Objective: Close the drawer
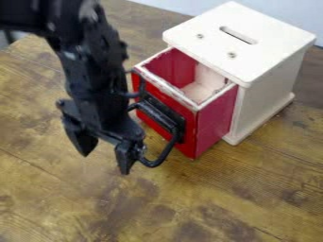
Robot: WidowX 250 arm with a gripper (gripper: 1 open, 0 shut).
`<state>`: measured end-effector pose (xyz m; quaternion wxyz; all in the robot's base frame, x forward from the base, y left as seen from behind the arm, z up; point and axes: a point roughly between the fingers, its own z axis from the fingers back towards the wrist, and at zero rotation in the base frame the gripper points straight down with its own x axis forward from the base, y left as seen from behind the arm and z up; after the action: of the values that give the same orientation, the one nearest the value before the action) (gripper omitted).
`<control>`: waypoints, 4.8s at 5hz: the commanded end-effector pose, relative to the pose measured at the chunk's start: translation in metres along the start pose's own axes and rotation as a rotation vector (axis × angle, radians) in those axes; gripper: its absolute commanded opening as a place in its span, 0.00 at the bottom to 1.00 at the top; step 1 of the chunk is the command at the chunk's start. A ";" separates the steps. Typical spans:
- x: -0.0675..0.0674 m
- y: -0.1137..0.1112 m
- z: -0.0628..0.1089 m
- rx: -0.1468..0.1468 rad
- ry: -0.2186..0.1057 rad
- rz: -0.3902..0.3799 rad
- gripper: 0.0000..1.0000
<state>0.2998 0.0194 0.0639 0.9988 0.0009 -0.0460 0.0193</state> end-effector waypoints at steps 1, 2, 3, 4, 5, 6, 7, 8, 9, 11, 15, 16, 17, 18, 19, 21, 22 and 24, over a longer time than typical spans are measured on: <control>0.023 -0.001 0.015 0.006 -0.076 0.051 1.00; 0.026 -0.006 0.016 0.013 -0.066 0.096 1.00; 0.030 -0.006 0.007 0.006 -0.064 0.103 1.00; 0.034 -0.005 -0.001 -0.010 -0.109 0.105 1.00; 0.041 -0.002 -0.003 -0.012 -0.121 0.129 1.00; 0.053 0.000 -0.003 -0.016 -0.145 0.144 1.00; 0.064 0.002 0.002 -0.009 -0.151 0.162 1.00; 0.072 0.005 -0.006 0.019 -0.085 0.134 1.00; 0.078 0.008 -0.005 0.010 -0.080 0.110 1.00; 0.083 0.016 -0.006 -0.003 -0.082 0.013 1.00; 0.082 0.025 0.001 0.001 -0.082 -0.032 1.00; 0.082 0.021 0.002 0.005 -0.086 -0.029 1.00; 0.082 0.013 -0.001 0.001 -0.090 -0.080 1.00; 0.079 0.010 0.001 0.001 -0.079 -0.067 1.00; 0.078 0.007 0.003 0.003 -0.076 -0.056 1.00; 0.077 0.015 0.007 0.011 -0.090 0.004 1.00; 0.077 0.026 0.008 0.016 -0.097 0.052 1.00; 0.080 0.021 0.019 0.006 -0.106 0.021 1.00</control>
<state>0.3672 0.0431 0.0552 0.9983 0.0011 -0.0492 0.0318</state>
